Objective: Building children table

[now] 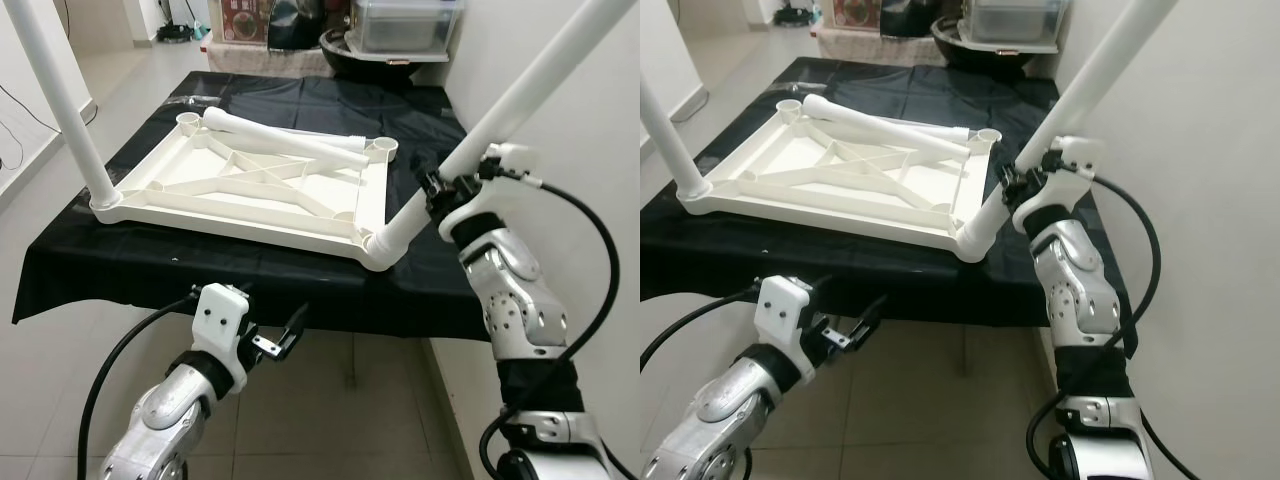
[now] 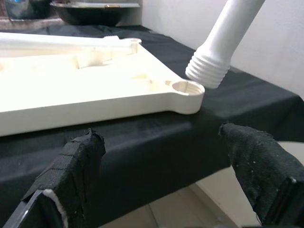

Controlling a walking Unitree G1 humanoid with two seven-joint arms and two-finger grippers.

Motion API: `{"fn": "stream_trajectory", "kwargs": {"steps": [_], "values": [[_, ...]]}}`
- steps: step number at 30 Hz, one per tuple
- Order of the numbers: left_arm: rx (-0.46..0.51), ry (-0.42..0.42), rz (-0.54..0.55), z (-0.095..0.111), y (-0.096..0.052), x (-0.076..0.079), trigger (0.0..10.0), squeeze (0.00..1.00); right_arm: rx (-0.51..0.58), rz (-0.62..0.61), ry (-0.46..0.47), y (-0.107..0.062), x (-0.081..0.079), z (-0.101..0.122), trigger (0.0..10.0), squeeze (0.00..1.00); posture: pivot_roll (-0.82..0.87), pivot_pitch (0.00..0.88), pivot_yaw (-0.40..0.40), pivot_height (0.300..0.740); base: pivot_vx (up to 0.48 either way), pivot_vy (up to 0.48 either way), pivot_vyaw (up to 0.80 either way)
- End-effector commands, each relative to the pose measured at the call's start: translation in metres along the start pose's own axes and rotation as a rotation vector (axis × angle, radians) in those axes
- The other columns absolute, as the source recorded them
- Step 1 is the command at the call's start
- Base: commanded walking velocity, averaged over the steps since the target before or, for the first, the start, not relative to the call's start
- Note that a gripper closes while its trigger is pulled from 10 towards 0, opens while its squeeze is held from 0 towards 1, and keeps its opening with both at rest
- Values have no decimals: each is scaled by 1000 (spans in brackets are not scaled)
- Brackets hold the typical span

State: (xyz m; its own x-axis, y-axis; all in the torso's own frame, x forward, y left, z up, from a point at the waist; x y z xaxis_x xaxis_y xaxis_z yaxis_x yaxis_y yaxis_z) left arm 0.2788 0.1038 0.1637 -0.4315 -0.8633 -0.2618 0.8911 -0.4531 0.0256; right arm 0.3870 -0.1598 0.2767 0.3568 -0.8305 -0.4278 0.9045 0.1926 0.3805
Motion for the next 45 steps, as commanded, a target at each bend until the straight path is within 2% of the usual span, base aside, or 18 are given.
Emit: {"fn": "stream_trajectory", "kwargs": {"steps": [1,4,11,28,37,39,41,43,44,45], "values": [[-14,11,13,-5,0,0,10000,0,29,4,-17,2,-3,4,10000,0,80,113,-46,740,311,0,0],[-15,34,25,-6,1,-2,10000,0,35,11,-27,2,-8,-2,10000,0,79,116,-46,740,315,0,0],[-20,32,20,-8,1,0,10000,0,35,11,-10,2,-12,-8,10000,0,82,119,-44,740,313,0,0],[-21,23,22,-9,3,1,10000,0,56,22,-5,5,-15,-7,10000,0,84,121,-42,740,314,0,0],[-32,13,23,-10,3,1,10000,0,57,34,7,8,-13,-4,10000,0,85,124,-39,740,0,0,0],[-32,12,8,-11,2,5,10000,0,1,108,27,12,-15,-6,10000,0,85,123,-41,740,0,0,0],[-32,12,8,-11,2,5,10000,0,1,108,27,12,-15,-6,10000,0,85,123,-41,740,0,0,0],[-30,7,-10,-11,1,8,10000,0,-40,156,42,13,-17,-9,10000,0,84,128,-41,740,0,0,0],[-24,-6,-44,-10,-1,14,10000,0,-96,215,72,14,-15,-11,10000,0,88,135,-43,740,0,0,0],[-24,-6,-44,-10,-1,14,10000,0,-96,215,72,14,-15,-11,10000,0,88,135,-43,740,0,0,0]]}}
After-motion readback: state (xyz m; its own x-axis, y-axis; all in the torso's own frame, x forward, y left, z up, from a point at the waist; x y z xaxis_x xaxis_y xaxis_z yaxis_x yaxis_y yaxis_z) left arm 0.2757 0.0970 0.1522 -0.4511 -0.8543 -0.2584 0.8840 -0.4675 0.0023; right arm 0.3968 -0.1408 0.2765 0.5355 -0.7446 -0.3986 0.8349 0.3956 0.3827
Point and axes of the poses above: a point about 5 cm out from each wrist's last joint towards the gripper, its own y axis pointing out of the wrist towards the gripper, its own z axis along the axis of the wrist's last joint, x = y × z, the point moved 4 cm from there along y, pointing out of the wrist towards the gripper, and after that the axes turned 15 degrees about y, right-handed, at the moved point
